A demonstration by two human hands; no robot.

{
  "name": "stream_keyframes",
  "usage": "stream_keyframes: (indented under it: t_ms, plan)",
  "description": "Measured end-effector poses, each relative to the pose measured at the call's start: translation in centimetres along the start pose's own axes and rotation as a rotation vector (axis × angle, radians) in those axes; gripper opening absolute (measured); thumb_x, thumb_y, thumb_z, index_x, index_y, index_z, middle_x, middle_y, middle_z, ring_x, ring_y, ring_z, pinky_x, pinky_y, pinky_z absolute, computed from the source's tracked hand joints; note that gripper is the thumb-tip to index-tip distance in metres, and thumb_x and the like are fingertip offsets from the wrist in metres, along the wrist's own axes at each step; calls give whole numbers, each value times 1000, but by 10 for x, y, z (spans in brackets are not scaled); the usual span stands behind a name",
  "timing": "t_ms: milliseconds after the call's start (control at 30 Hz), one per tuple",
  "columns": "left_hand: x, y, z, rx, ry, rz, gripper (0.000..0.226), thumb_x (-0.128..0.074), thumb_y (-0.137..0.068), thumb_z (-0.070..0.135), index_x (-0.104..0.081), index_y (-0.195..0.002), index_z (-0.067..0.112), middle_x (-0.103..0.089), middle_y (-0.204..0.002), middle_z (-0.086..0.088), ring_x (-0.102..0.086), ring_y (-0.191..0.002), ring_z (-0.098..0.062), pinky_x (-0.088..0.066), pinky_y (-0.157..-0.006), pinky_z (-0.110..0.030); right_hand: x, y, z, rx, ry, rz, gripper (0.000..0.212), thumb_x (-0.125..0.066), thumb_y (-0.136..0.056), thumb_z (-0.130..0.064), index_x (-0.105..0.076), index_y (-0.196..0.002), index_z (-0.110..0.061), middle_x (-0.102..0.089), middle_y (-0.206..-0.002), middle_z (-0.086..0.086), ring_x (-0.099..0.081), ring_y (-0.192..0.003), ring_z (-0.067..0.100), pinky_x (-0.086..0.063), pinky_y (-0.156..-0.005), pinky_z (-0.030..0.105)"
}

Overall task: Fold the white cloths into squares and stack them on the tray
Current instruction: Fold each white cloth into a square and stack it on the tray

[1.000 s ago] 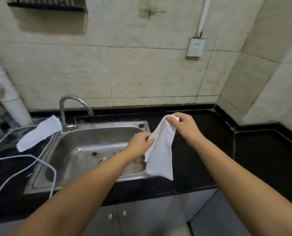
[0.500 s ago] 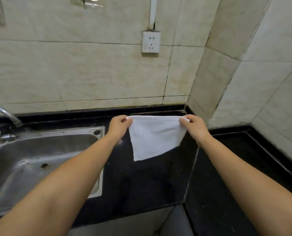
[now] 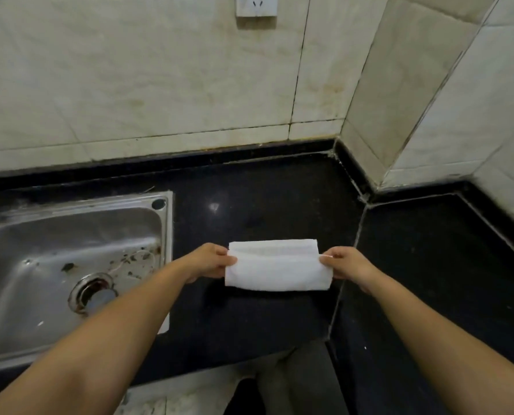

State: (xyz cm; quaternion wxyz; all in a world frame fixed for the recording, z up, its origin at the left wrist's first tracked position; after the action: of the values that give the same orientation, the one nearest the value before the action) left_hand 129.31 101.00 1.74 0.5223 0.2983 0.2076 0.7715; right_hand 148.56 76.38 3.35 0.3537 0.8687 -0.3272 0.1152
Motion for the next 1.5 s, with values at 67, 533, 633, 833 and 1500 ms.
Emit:
stream_keyframes:
  t_ms: [67,533,633,833,1500]
  plan:
    - [2,-15,3,5,-102,9,10,-61,-91,16,-65,-83,13,-66,-79,-1,-63,-75,-13,-54,-74,-25,0,-12,-1,-10,56,10,14,-58,-93,-22,-67,-97,-12,-66,-97,6,-61,-90,18,-50,-79,30]
    - [4,-76,22,-186,-916,217,17,-51,-92,20,-59,-104,12,-51,-110,-5,-52,-104,-22,-45,-84,-33,-13,-84,-12,80,521,268,8,-54,-93,-25,-60,-91,-19,-56,-104,3,-56,-85,18,-47,-80,33]
    - [1,-78,25,-206,-934,207,22,-51,-91,16,-51,-113,15,-51,-118,-5,-50,-110,-22,-44,-90,-35,-16,-84,-18,129,674,305,17,-53,-93,-27,-56,-108,-21,-54,-112,3,-53,-98,19,-43,-91,36]
    - [0,-77,25,-101,-803,84,18,-55,-90,14,-59,-107,12,-60,-108,-7,-57,-93,-19,-47,-71,-25,-45,-64,-50,337,817,252,30,-49,-94,-25,-53,-123,-21,-51,-122,3,-49,-115,22,-39,-96,34]
    - [7,12,-39,124,258,225,23,-51,-95,11,-53,-117,16,-63,-75,-6,-58,-60,-14,-48,-57,-23,-178,30,-36,551,595,-52,20,-44,-97,-17,-59,-99,-4,-62,-102,12,-57,-93,25,-47,-83,37]
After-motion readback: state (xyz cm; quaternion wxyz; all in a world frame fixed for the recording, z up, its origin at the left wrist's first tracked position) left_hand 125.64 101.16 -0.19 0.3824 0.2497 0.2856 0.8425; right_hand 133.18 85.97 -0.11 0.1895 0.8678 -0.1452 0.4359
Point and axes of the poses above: each hand's wrist, its own y-axis away from the middle knuckle, its own x-axis out of the back of the hand, z = x × y, the point moved 3 cm from there along -y, towards the middle knuckle
